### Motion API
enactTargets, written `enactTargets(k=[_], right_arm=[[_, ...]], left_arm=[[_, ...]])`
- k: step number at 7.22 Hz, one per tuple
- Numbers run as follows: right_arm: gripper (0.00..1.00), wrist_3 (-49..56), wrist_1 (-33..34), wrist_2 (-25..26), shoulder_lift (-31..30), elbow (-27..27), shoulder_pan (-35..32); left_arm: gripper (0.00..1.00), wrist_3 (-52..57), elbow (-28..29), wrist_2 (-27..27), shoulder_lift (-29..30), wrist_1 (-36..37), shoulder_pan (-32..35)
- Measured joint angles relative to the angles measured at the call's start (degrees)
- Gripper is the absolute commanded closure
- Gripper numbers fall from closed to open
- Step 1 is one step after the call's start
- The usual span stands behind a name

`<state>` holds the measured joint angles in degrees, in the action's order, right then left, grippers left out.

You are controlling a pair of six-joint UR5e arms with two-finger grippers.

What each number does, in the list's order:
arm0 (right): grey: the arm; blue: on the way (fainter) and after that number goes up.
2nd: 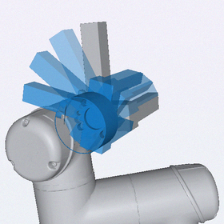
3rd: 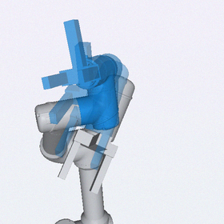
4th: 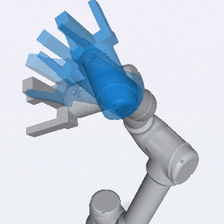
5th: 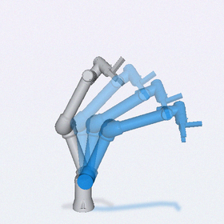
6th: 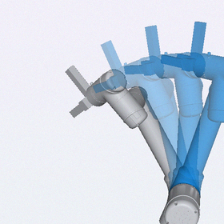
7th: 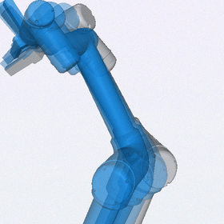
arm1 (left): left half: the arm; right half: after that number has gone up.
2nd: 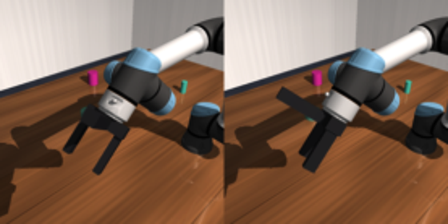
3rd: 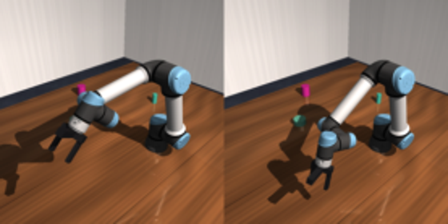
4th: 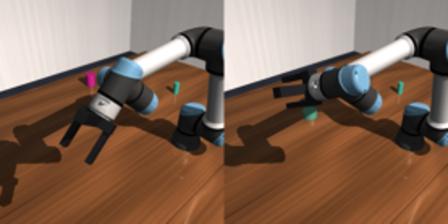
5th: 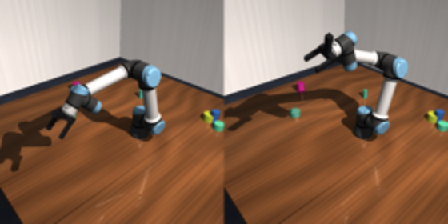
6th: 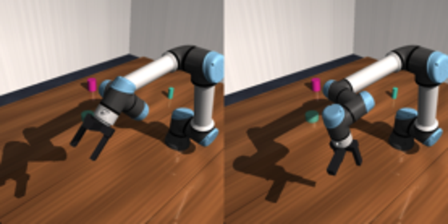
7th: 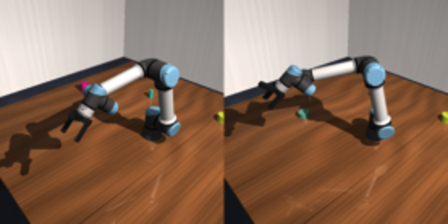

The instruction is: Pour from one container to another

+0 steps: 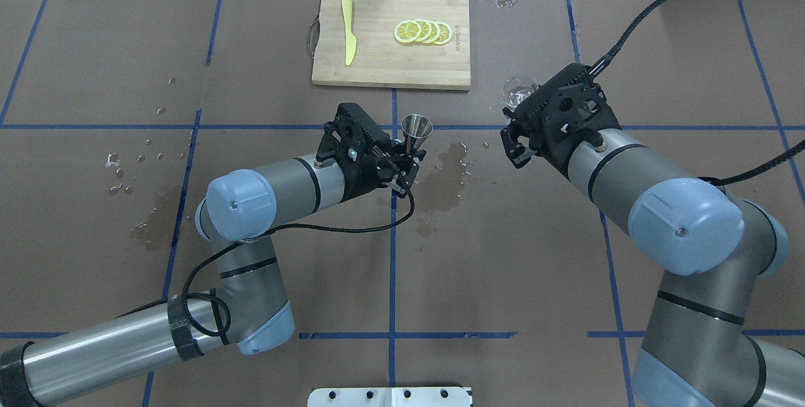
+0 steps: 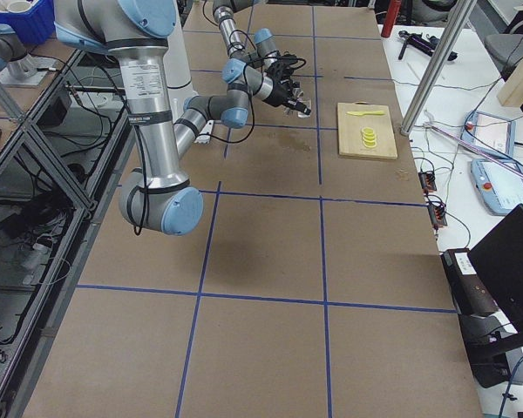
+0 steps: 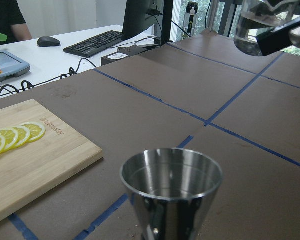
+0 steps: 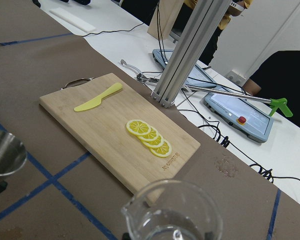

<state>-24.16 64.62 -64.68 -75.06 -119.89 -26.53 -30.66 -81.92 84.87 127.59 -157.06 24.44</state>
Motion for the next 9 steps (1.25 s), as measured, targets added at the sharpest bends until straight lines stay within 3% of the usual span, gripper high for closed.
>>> enactTargets(k=[4, 9], right_arm=[[1.0, 7.3, 11.0, 0.2, 6.5, 0.3, 0.6], [1.0, 15.3, 15.3, 0.5, 9.5, 2.3, 0.9]], left_arm=[[1.0, -0.2, 2.8, 0.1, 2.6, -0.4, -0.2], [1.0, -0.2, 3.3, 0.0, 3.2, -0.6, -0.7]])
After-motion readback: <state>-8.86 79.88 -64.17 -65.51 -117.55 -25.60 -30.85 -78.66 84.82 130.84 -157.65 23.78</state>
